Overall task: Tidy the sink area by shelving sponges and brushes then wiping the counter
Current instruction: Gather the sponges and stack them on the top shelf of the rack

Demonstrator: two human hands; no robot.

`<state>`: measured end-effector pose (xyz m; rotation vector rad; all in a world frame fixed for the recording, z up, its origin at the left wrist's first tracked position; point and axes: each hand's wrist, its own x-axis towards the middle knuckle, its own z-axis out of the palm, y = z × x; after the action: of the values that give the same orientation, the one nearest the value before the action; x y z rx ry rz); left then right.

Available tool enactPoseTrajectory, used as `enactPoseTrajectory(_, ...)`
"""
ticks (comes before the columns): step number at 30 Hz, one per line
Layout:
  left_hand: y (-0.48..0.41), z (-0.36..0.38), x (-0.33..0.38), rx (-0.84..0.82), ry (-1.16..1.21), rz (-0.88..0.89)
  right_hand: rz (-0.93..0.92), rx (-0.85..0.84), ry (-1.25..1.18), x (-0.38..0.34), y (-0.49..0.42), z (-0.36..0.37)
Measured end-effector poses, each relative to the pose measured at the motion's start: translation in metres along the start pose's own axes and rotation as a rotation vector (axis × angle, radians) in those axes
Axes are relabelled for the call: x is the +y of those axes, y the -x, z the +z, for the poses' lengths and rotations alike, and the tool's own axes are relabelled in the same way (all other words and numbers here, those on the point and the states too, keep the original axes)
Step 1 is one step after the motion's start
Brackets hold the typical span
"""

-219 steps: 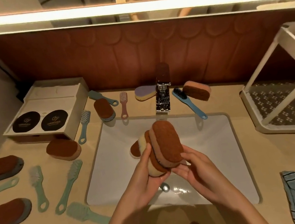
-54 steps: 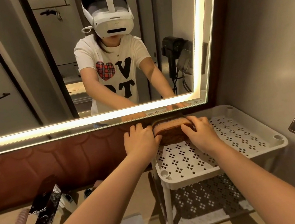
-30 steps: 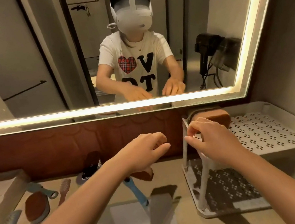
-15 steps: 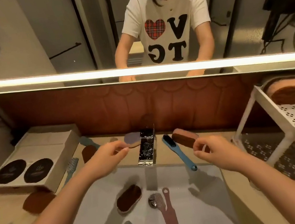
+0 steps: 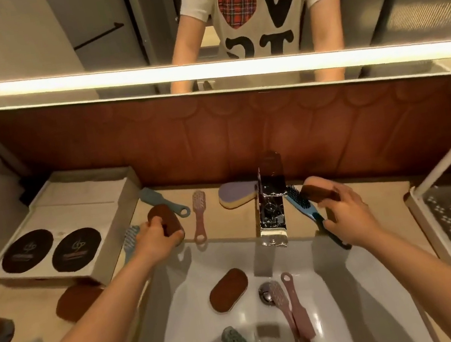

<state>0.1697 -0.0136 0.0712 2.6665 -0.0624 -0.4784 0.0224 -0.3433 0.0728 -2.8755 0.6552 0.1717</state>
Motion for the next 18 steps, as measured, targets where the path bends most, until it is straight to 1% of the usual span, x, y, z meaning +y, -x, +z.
enactPoseTrajectory(2, -0.014, 0.004, -0.003, 0.024, 0.032, -0.058, 0.037, -0.012, 0.043, 0.002, -0.012, 0.004)
enactPoseTrajectory(5, -0.03, 0.01, -0.004, 0.085, 0.07, -0.087, 0.095, -0.048, 0.1, 0.005, -0.029, 0.007)
enactPoseTrajectory(9, -0.045, 0.018, -0.002, 0.056, -0.024, -0.08, 0.13, -0.066, 0.109, 0.005, -0.043, 0.016)
enactPoseTrajectory(11, -0.05, 0.02, -0.001, 0.046, -0.05, -0.097, 0.148, -0.031, 0.126, 0.004, -0.043, 0.024)
enactPoseTrajectory(14, -0.055, 0.022, -0.001, 0.052, -0.045, -0.111, 0.151, 0.075, 0.174, 0.008, -0.041, 0.032)
enactPoseTrajectory(18, -0.06, 0.024, 0.0, 0.037, -0.01, -0.098, 0.162, 0.096, 0.182, 0.011, -0.04, 0.035)
